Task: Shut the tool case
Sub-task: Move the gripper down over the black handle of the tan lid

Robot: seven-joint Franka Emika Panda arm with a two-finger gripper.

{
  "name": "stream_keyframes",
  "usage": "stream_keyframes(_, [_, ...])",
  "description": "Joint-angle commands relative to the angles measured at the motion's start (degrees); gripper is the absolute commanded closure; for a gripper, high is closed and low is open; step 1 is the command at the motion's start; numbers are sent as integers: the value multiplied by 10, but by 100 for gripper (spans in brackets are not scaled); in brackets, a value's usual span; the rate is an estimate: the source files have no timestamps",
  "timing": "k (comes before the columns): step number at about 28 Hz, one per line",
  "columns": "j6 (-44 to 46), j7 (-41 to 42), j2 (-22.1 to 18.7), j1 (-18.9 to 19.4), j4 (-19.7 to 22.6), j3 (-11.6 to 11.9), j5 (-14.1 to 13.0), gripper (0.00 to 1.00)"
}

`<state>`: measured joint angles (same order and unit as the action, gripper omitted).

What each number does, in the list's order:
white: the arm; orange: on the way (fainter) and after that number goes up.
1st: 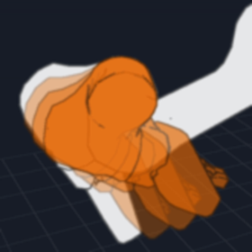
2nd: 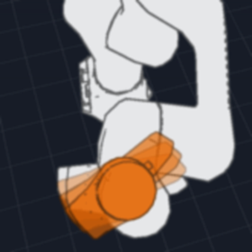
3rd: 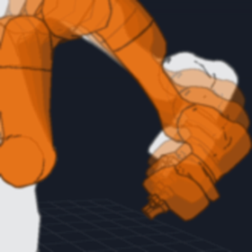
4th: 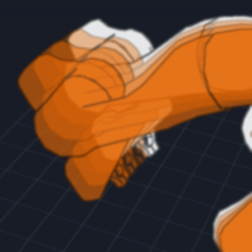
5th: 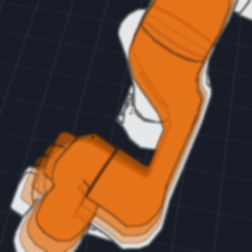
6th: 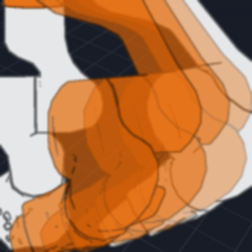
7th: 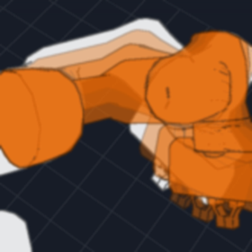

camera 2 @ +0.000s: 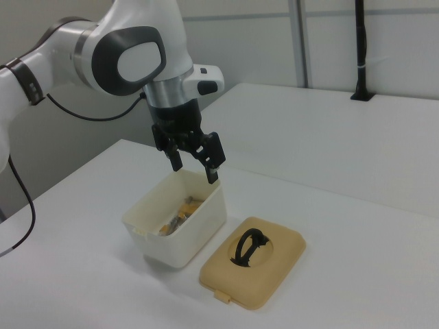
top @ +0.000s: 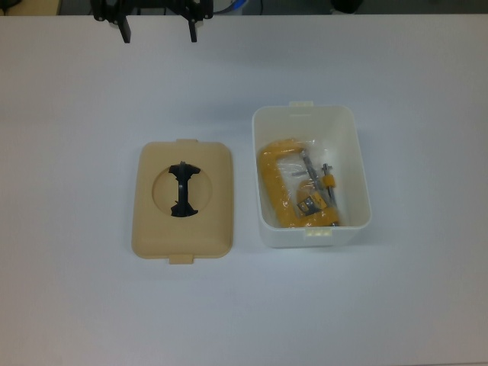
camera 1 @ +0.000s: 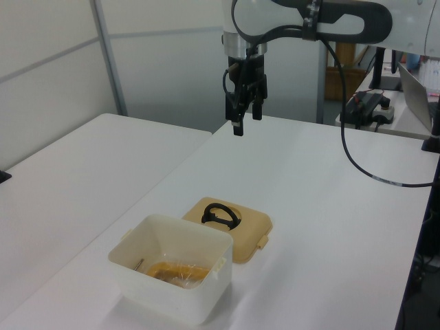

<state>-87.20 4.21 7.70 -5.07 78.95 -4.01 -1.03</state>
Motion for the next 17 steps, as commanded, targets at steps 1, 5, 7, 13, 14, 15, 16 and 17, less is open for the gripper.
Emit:
stream_keyframes(1, [-29,10,21,-5,13,-5,5,0])
stream_keyframes(5, [-67,9,37,5,32,-5,2,0])
stream_keyframes(7, [-105,5,44,12,55,-5,4,0])
stream_keyframes(13, [-166,-23,74,29,79,-2,14,0])
stream_keyframes(14, [-170,-29,80,31,79,-2,18,0])
stream_keyframes(15, [-176,-35,86,33,79,-2,23,0])
stream_keyframes(16, [-184,-42,99,34,79,-2,30,0])
stream_keyframes(17, [-190,-45,105,35,79,-2,34,0])
